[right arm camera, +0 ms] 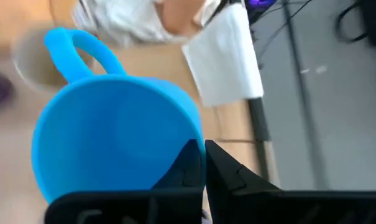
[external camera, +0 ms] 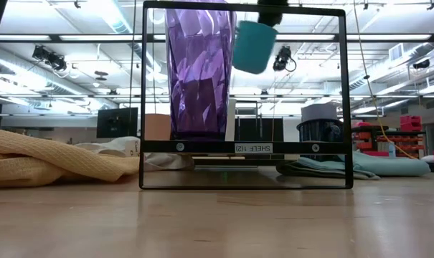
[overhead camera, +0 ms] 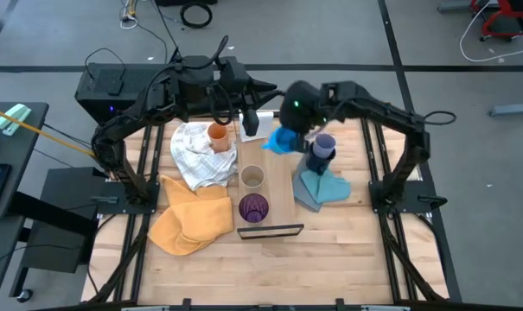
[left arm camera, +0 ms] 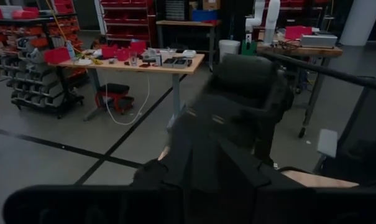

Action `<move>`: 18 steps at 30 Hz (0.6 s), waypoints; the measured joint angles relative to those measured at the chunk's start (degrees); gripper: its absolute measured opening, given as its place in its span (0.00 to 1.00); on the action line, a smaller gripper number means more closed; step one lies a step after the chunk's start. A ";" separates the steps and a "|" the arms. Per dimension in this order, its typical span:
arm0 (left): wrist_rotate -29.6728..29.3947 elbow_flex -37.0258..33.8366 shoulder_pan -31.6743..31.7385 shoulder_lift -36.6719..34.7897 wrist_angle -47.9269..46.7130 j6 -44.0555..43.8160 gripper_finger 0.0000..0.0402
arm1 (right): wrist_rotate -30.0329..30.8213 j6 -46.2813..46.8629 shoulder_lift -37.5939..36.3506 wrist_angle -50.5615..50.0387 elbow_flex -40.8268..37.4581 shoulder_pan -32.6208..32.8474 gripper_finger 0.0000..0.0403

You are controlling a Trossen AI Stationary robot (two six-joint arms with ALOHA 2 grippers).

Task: Stack small to large cups/mugs on shelf
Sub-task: Put the blue mug on the shelf

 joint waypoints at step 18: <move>0.01 -0.07 0.04 -3.98 -3.81 3.44 0.20 | -9.78 10.67 8.87 2.18 3.28 -4.04 0.01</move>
